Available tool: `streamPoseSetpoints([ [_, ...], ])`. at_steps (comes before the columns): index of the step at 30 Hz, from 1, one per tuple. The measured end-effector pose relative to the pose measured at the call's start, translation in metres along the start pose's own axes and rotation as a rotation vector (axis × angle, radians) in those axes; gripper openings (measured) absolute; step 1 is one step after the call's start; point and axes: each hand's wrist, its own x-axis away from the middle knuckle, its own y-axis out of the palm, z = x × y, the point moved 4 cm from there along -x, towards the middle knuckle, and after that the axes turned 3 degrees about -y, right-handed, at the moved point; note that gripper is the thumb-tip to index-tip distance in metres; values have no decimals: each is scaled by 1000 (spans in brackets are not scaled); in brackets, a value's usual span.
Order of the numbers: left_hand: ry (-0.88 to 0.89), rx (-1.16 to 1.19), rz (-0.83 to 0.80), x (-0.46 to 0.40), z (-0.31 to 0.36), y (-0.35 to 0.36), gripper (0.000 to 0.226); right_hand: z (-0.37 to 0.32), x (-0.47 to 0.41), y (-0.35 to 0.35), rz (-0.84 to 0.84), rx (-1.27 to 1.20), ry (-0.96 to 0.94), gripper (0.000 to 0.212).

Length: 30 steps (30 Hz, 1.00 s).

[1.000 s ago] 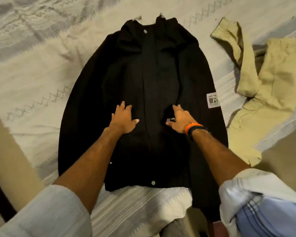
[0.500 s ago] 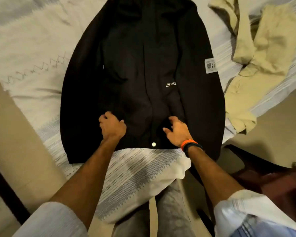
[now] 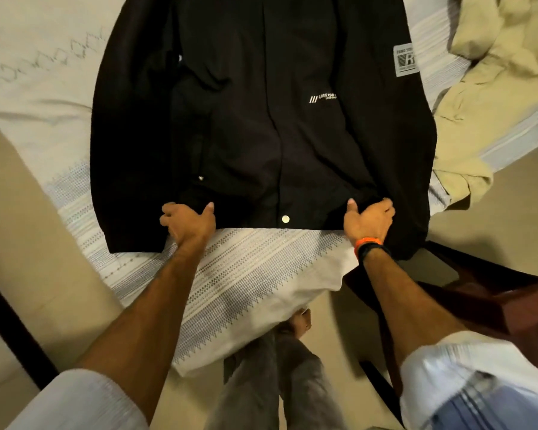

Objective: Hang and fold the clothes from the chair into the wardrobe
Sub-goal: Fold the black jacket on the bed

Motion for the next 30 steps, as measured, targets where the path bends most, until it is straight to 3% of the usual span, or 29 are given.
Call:
streamPoseSetpoints([
  [4,-47,224,-108,-17,-24,6,68,7,-11,-3,4,55,18,75],
  [8,-102,524,-238,-13,-32,6,40,22,-15,-13,-67,206,51,74],
  [10,-113,614,-277,-3,-29,4,32,26,-16,-18,-71,168,59,61],
  [14,-138,737,-348,19,-35,-6,39,33,3,-20,-128,1,112,47],
  [17,-114,765,-361,27,-34,-14,33,31,4,-26,-70,-93,137,35],
  [19,-90,745,-312,27,-33,-21,34,34,1,-31,-4,-294,133,29],
  [23,-80,669,-105,24,-46,-46,54,51,20,-49,189,-613,153,40],
  [26,-125,516,-23,25,-64,-53,66,67,38,-50,156,-514,107,37],
  [28,-168,451,-81,22,-75,-48,58,78,47,-44,115,-346,66,38],
  [30,-212,513,-185,17,-82,-40,43,83,50,-42,160,-327,-6,35],
])
